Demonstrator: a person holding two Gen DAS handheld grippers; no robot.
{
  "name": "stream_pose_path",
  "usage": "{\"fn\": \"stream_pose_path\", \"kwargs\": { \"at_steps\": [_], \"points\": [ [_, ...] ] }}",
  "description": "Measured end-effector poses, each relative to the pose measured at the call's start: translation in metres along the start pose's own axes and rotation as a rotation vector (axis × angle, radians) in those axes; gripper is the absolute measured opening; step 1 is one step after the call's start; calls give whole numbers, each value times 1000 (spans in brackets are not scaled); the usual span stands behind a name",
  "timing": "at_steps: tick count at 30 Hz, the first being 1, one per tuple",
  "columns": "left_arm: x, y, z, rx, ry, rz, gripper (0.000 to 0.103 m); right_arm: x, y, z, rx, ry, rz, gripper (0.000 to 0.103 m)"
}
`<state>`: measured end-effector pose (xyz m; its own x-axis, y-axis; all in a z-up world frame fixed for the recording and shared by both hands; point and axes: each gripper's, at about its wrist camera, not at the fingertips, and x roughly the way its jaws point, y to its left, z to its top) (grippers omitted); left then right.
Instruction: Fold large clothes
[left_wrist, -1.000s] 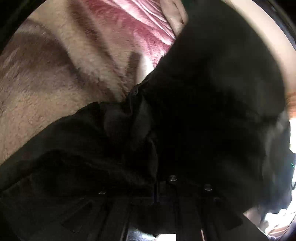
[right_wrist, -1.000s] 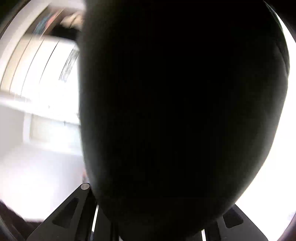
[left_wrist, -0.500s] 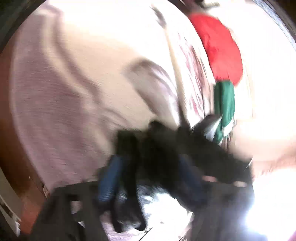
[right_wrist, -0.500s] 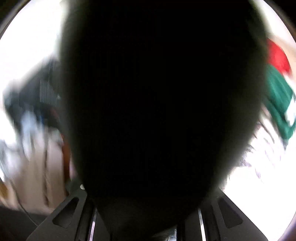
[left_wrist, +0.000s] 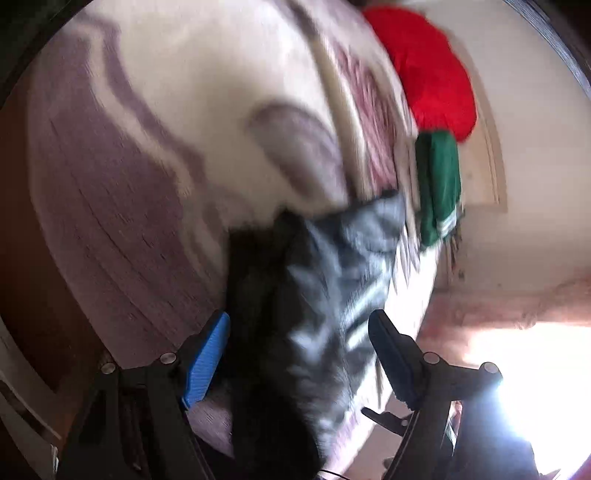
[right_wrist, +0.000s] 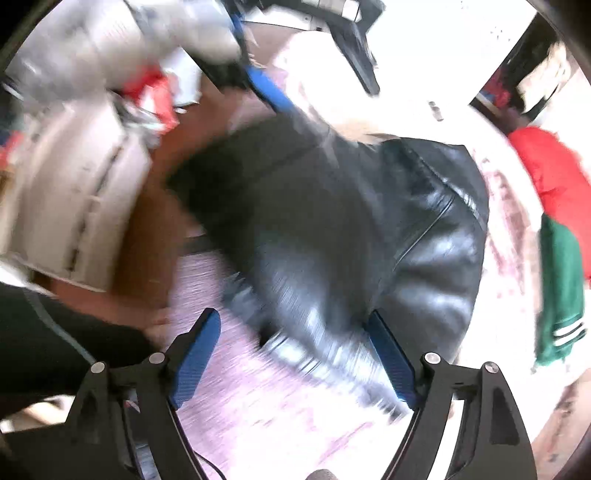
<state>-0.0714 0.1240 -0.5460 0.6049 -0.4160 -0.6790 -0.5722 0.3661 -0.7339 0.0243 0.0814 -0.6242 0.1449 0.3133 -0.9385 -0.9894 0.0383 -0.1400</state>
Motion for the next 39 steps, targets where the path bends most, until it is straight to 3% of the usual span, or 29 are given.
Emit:
{"fn": "stream_pose_path", "kwargs": {
  "at_steps": [2, 4, 5, 8, 9, 10, 13, 15, 17, 20, 22, 24, 25, 26, 27, 31, 33, 35, 38, 39],
  "points": [
    [12, 0, -13, 35, 47, 23, 74, -31, -2, -10, 146, 17, 88, 84],
    [21, -3, -30, 107, 36, 78, 30, -35, -34, -22, 351, 52, 153, 84],
    [21, -2, -37, 116, 12, 96, 19, -37, -57, -33, 505, 73, 196, 84],
    [5, 8, -61, 64, -66, 53, 14, -31, -129, -70, 897, 100, 269, 83],
    [2, 12, -70, 44, -75, 48, 13, -27, -158, -75, 995, 82, 262, 71],
    [0, 17, -79, 20, -85, 53, 13, -25, -177, -72, 1040, 46, 276, 53],
    [5, 31, -93, -32, -110, 52, 14, -5, -216, -29, 1002, 24, 298, 30],
    [4, 37, -99, -39, -136, 52, 14, 24, -228, 10, 964, 34, 350, 24],
    [6, 45, -103, -47, -153, 48, 14, 63, -222, 47, 899, 164, 327, 24],
    [11, 58, -102, -89, -179, 22, 16, 128, -206, 73, 769, 333, 276, 24],
    [10, 66, -100, -151, -176, -38, 19, 125, -204, 87, 710, 359, 257, 25],
    [2, 73, -101, -228, -180, -116, 31, 106, -216, 90, 663, 355, 330, 33],
    [-1, 73, -103, -249, -191, -139, 37, 91, -231, 83, 693, 311, 405, 49],
    [-9, 72, -104, -264, -219, -164, 55, 77, -252, 70, 755, 243, 490, 61],
    [-15, 71, -104, -274, -245, -174, 72, 70, -272, 51, 822, 201, 544, 79],
    [-45, 61, -99, -301, -353, -227, 72, 100, -314, -19, 930, 258, 591, 81],
    [-54, 55, -96, -293, -382, -231, 72, 135, -315, -46, 947, 299, 746, 81],
    [-57, 52, -91, -277, -390, -225, 72, 169, -301, -62, 961, 286, 965, 90],
    [-50, 36, -94, -253, -389, -187, 72, 204, -280, -66, 937, 272, 1077, 95],
    [-48, 33, -93, -249, -391, -171, 72, 208, -277, -65, 943, 246, 1073, 94]
  ]
}}
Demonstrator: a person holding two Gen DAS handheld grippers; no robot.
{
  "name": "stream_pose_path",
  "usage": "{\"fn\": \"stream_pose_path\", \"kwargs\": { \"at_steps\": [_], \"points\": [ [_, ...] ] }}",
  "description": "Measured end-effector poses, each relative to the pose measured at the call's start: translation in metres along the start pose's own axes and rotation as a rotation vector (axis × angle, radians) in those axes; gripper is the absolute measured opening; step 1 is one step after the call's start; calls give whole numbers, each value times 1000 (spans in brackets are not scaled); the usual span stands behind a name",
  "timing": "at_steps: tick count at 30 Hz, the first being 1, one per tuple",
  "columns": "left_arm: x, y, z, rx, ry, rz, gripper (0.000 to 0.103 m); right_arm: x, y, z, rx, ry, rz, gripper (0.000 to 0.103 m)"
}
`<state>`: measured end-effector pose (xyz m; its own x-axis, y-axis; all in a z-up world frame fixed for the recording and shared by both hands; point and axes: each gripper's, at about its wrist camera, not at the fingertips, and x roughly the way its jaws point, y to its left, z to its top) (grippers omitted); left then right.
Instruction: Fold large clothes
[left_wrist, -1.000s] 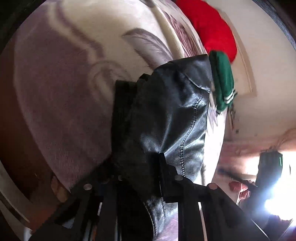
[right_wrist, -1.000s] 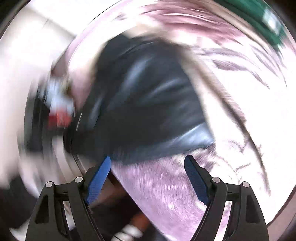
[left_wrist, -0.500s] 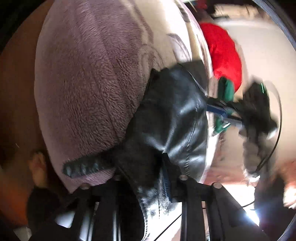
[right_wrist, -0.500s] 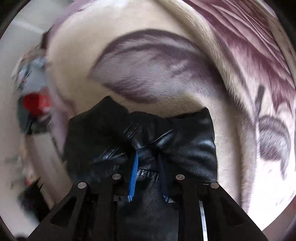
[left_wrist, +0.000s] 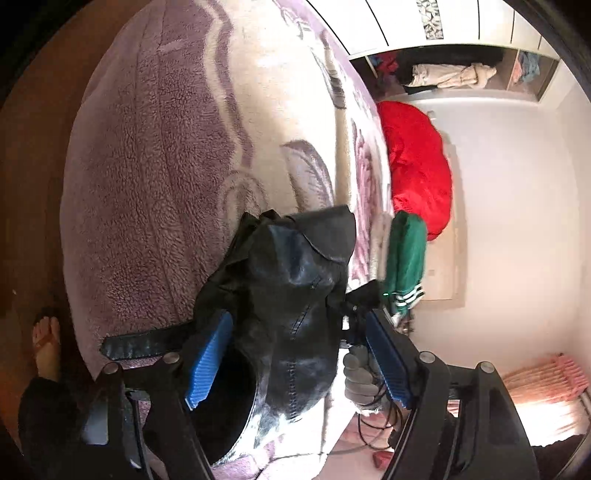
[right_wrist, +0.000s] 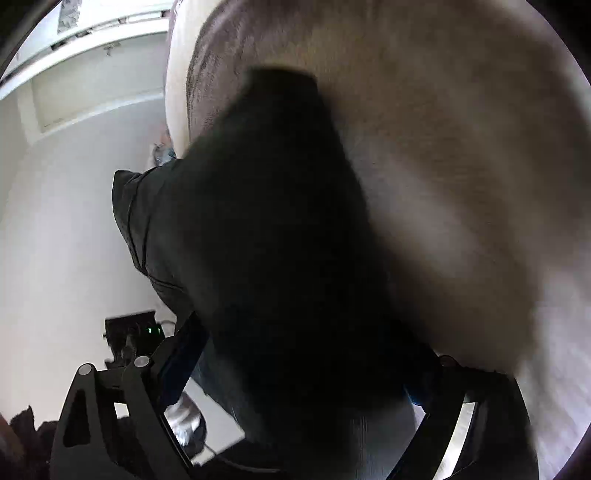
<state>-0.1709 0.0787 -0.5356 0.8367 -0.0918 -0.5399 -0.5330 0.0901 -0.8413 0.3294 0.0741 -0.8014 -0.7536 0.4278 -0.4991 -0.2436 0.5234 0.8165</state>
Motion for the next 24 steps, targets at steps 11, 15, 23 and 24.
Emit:
{"fn": "stream_pose_path", "kwargs": {
  "at_steps": [11, 15, 23, 24],
  "points": [
    [8, -57, 6, 155, -76, 23, 72, -91, -16, -147, 314, -781, 59, 52],
    [38, -69, -4, 215, -21, 80, 72, -100, -64, -203, 571, -818, 10, 78],
    [128, -47, -37, 124, 157, 177, 72, -176, -39, -226, 417, -641, -292, 79],
    [138, -44, -37, 103, 145, 231, 71, -192, -27, -222, 359, -663, -338, 79]
  ]
}}
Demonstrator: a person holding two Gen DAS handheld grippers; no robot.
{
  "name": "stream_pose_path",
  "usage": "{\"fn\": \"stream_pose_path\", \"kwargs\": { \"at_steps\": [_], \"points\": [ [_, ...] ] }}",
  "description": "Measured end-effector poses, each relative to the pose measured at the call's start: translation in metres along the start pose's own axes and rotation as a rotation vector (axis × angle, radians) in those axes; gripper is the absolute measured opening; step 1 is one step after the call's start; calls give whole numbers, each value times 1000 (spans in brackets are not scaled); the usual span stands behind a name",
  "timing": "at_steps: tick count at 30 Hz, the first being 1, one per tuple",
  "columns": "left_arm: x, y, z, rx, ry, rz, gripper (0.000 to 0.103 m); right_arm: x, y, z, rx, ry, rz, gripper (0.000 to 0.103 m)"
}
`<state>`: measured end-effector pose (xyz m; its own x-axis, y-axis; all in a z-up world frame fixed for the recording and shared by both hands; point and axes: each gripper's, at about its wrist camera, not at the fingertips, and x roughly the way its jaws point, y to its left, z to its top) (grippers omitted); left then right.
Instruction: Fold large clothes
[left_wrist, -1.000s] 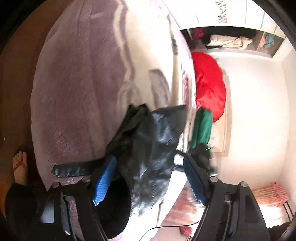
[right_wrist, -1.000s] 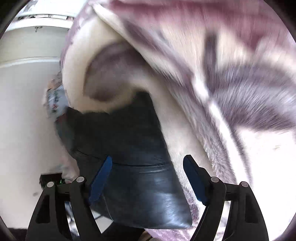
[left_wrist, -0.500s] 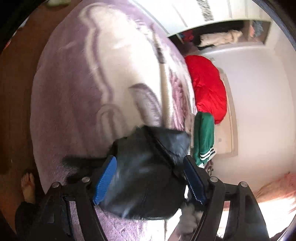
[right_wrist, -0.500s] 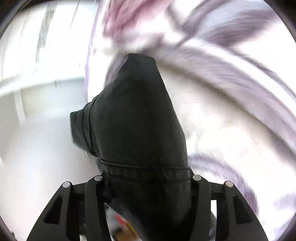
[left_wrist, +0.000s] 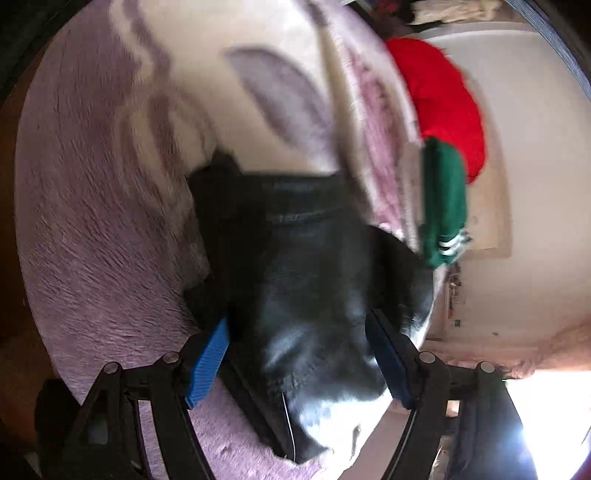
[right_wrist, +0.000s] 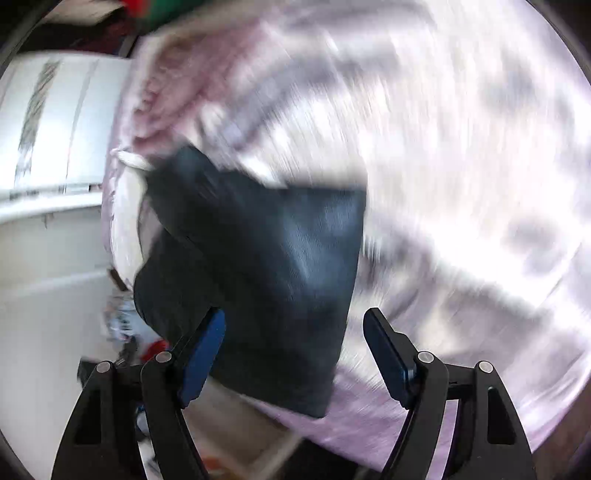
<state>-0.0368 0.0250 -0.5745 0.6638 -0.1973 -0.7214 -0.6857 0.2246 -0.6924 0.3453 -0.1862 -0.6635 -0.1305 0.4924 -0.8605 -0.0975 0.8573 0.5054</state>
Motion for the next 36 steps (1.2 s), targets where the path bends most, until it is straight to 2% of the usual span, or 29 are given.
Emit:
{"fn": "stream_pose_path", "kwargs": {
  "at_steps": [1, 2, 3, 4, 5, 6, 7, 9, 10, 13, 16, 18, 19, 20, 21, 22, 25, 28, 29, 30, 32, 33, 34, 36],
  "points": [
    [5, 2, 1, -22, -10, 18, 70, -10, 10, 13, -70, -27, 2, 79],
    [10, 6, 2, -47, -31, 17, 55, -10, 25, 22, -129, -25, 6, 78],
    [14, 9, 3, -57, -49, 65, 39, -6, 40, 35, -208, -3, 2, 71],
    [15, 12, 3, -67, -57, 68, 36, 2, 52, 43, -267, 25, -6, 48],
    [14, 18, 1, -86, -72, 62, 30, 16, 73, 59, -340, 72, -42, 31],
    [12, 23, 0, -99, -83, 53, 26, 28, 84, 67, -384, 100, -91, 21],
    [10, 31, -2, -112, -87, 32, 25, 46, 103, 79, -410, 127, -135, 14],
    [8, 41, -5, -117, -86, 13, 25, 68, 118, 99, -422, 113, -185, 6],
    [9, 45, -5, -116, -87, 12, 25, 82, 124, 98, -422, 121, -208, 4],
    [6, 49, -6, -141, -79, -18, 25, 127, 132, 111, -432, 179, -272, 3],
    [-6, 51, -5, -149, -43, -47, 30, 121, 136, 118, -428, 190, -273, 3],
    [-20, 50, -9, -182, -36, -84, 37, 88, 133, 121, -403, 160, -223, 3],
    [-28, 50, -13, -195, -51, -90, 40, 71, 130, 120, -398, 142, -195, 6],
    [-35, 50, -16, -201, -65, -105, 44, 48, 126, 118, -393, 118, -162, 10],
    [-41, 50, -21, -204, -80, -115, 50, 31, 123, 116, -390, 97, -151, 22],
    [-46, 48, -24, -205, -100, -107, 53, 21, 119, 113, -386, 81, -150, 30],
    [-43, 43, -20, -187, -116, -93, 55, 13, 120, 102, -384, 83, -110, 31],
    [-17, 49, 0, -191, -102, 0, 55, 26, 135, 91, -446, 121, -81, 31],
    [-11, 51, 4, -189, -104, 32, 51, 35, 140, 87, -475, 148, -80, 31],
    [-7, 54, 7, -186, -117, 27, 23, 48, 144, 85, -500, 163, -99, 31],
    [4, 52, 9, -175, -128, 31, 20, 69, 153, 82, -570, 161, -186, 25],
    [5, 56, 9, -180, -128, 18, 19, 85, 153, 85, -582, 152, -230, 14],
    [6, 59, 9, -191, -128, 5, 19, 100, 150, 90, -573, 157, -272, 8],
    [7, 74, 6, -231, -121, -41, 19, 129, 141, 100, -515, 202, -289, 5]
  ]
}}
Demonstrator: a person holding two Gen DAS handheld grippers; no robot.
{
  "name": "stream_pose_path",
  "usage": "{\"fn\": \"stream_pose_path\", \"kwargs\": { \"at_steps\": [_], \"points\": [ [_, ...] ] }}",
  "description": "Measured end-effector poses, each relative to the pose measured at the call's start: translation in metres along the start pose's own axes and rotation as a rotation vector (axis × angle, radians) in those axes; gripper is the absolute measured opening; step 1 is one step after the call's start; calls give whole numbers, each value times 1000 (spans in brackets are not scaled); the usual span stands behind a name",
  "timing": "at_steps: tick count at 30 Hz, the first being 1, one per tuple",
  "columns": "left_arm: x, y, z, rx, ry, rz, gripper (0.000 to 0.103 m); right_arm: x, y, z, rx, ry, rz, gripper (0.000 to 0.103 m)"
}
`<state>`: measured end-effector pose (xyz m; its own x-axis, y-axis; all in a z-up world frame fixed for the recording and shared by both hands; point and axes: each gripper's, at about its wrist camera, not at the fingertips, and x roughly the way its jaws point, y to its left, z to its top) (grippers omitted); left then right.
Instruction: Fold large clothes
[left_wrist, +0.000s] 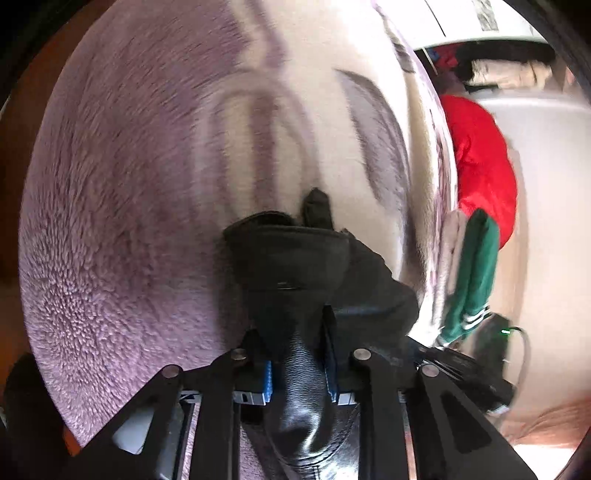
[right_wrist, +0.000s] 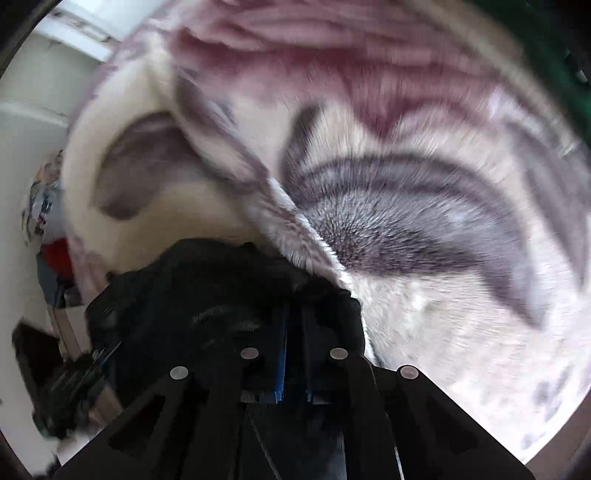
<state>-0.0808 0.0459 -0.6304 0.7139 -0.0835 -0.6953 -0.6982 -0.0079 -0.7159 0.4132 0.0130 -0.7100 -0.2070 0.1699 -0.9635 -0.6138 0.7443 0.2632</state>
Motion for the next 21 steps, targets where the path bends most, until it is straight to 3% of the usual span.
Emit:
{"fn": "stream_pose_path", "kwargs": {
  "at_steps": [2, 4, 5, 6, 8, 10, 12, 13, 14, 18, 21],
  "points": [
    [-1, 5, -1, -47, 18, -47, 20, 8, 1, 9, 13, 12, 4, 4],
    [-7, 4, -1, -64, 47, -70, 27, 1, 5, 9, 1, 26, -5, 5],
    [-13, 2, -3, -67, 64, -83, 35, -7, 3, 7, 10, 31, 15, 5],
    [-21, 2, -7, -74, 76, -106, 51, -16, -2, 3, 30, 32, 51, 7],
    [-34, 0, -14, -72, 80, -141, 72, -42, -21, -14, 110, 3, 174, 19],
    [-47, 4, -28, -53, 79, -161, 73, -63, -43, -39, 206, -30, 309, 51],
    [-46, 9, -39, -34, 89, -155, 73, -77, -64, -73, 294, -56, 434, 62],
    [-42, 11, -43, -30, 99, -158, 73, -80, -72, -89, 330, -56, 454, 79],
    [-32, 15, -48, -35, 117, -159, 73, -82, -79, -108, 360, -61, 455, 84],
    [0, 17, -43, -25, 111, -157, 74, -59, -101, -164, 435, -29, 509, 84],
    [12, 15, -37, -3, 89, -132, 78, -18, -111, -189, 484, -12, 630, 84]
  ]
}}
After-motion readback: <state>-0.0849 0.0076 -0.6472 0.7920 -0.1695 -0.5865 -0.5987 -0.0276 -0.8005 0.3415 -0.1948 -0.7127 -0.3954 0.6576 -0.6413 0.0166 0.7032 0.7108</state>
